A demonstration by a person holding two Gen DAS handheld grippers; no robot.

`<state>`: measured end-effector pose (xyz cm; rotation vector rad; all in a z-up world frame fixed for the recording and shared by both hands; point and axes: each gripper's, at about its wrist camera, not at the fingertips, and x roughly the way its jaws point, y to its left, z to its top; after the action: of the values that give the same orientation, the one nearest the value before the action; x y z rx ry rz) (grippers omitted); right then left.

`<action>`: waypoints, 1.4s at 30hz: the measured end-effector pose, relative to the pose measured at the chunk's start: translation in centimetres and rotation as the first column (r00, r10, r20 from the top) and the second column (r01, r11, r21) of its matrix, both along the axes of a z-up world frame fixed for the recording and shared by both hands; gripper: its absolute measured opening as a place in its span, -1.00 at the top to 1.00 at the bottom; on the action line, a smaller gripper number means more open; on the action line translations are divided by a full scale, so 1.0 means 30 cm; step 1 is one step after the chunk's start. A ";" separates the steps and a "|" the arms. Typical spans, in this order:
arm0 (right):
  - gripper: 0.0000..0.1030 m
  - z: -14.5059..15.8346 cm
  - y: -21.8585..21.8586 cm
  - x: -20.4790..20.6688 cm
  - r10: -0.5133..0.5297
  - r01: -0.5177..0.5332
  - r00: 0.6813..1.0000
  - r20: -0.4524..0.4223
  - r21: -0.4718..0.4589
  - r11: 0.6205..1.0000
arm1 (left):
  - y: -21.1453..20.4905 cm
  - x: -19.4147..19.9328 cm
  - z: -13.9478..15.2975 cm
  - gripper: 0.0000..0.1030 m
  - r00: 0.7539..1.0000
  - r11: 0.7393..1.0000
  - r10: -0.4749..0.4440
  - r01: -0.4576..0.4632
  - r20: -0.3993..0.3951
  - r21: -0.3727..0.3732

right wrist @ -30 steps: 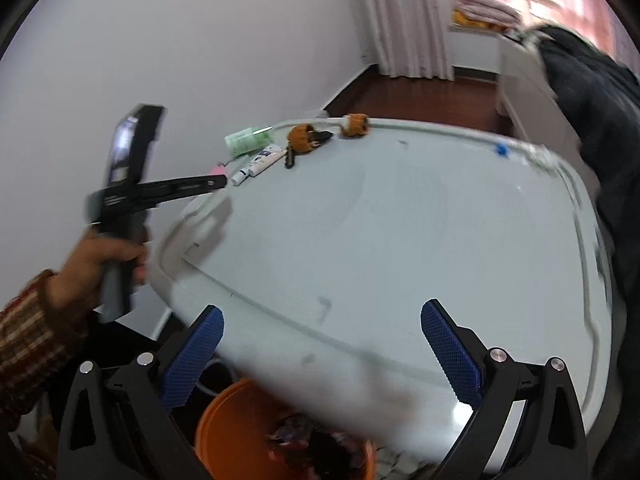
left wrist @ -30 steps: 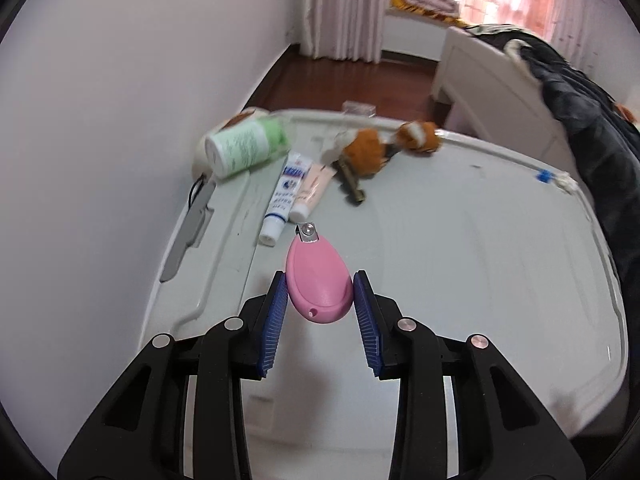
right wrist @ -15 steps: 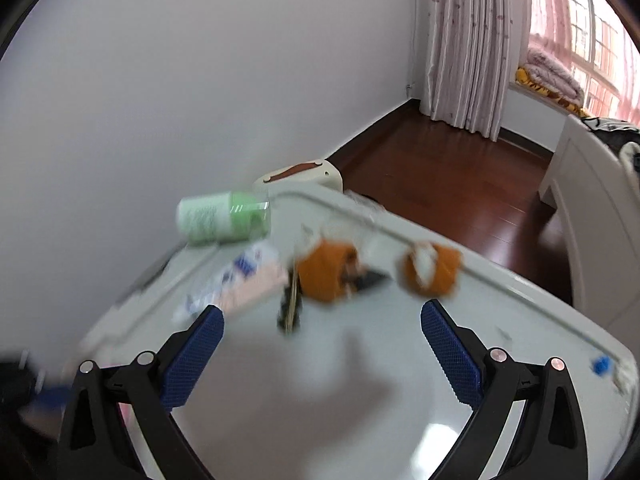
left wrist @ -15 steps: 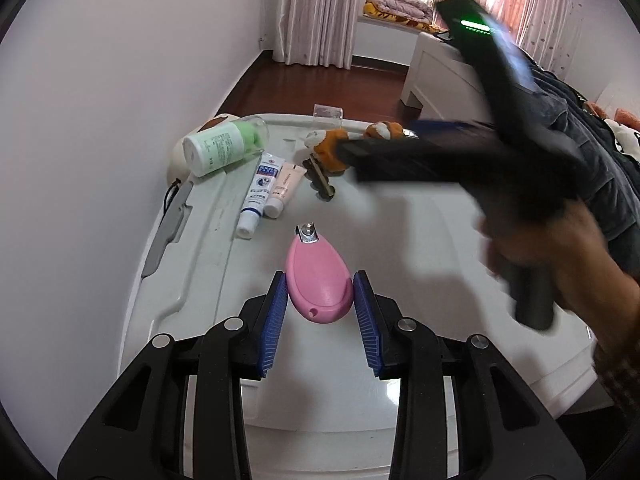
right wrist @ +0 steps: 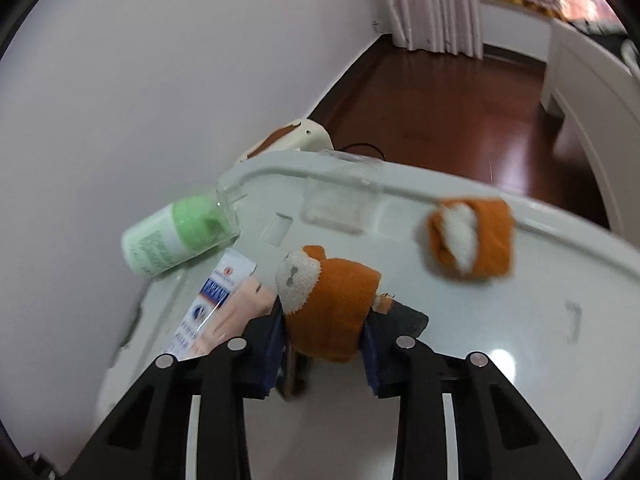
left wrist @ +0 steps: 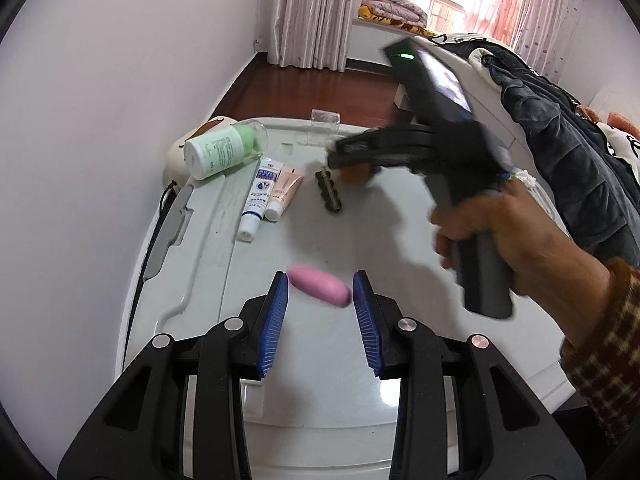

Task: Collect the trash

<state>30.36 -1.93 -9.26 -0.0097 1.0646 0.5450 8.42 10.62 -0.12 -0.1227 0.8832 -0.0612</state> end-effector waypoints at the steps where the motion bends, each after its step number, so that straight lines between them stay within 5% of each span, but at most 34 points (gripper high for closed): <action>1: 0.37 0.016 -0.031 -0.029 -0.002 0.002 1.000 0.010 0.007 1.000 | -0.004 0.000 0.003 0.35 1.000 1.000 -0.003 0.003 0.001 -0.002; 6: 0.37 0.117 -0.164 -0.184 -0.006 0.004 0.998 0.070 0.028 1.000 | -0.034 -0.005 0.007 0.35 0.999 0.999 -0.032 0.032 -0.002 -0.013; 16: 0.36 0.282 -0.424 -0.746 0.005 -0.010 0.994 0.107 0.047 0.999 | -0.159 -0.183 0.097 0.35 0.987 0.988 -0.149 0.151 0.064 -0.036; 24: 0.36 0.185 -0.576 -1.132 -0.023 0.021 0.999 0.029 0.052 0.998 | -0.205 -0.398 0.079 0.35 0.984 0.978 -0.175 0.179 0.043 -0.107; 28: 0.36 0.133 -0.618 -1.156 -0.047 0.046 0.999 0.010 0.051 0.998 | -0.098 -0.326 0.030 0.34 0.997 0.990 -0.070 0.065 -0.037 -0.124; 31: 0.36 0.146 -0.614 -1.135 -0.044 0.041 0.998 0.037 0.067 0.997 | -0.033 -0.217 0.017 -0.05 0.999 0.998 0.003 -0.005 -0.039 -0.055; 40: 0.36 0.181 -0.619 -1.125 -0.032 0.025 0.997 0.075 0.092 0.995 | -0.076 0.081 -0.192 -0.12 0.982 0.986 -0.125 0.139 -0.143 0.096; 41: 0.36 0.182 -0.621 -1.125 -0.033 0.026 0.997 0.073 0.094 0.995 | -0.080 0.094 -0.210 0.02 0.979 0.984 -0.126 0.144 -0.158 0.108; 42: 0.36 0.181 -0.624 -1.125 -0.032 0.025 0.997 0.072 0.095 0.995 | -0.090 0.096 -0.229 0.52 0.977 0.980 -0.126 0.149 -0.170 0.132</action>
<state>-3.37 -20.66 -3.83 0.0678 0.9657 0.5641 11.30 7.91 -6.97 0.0699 1.0541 -0.1181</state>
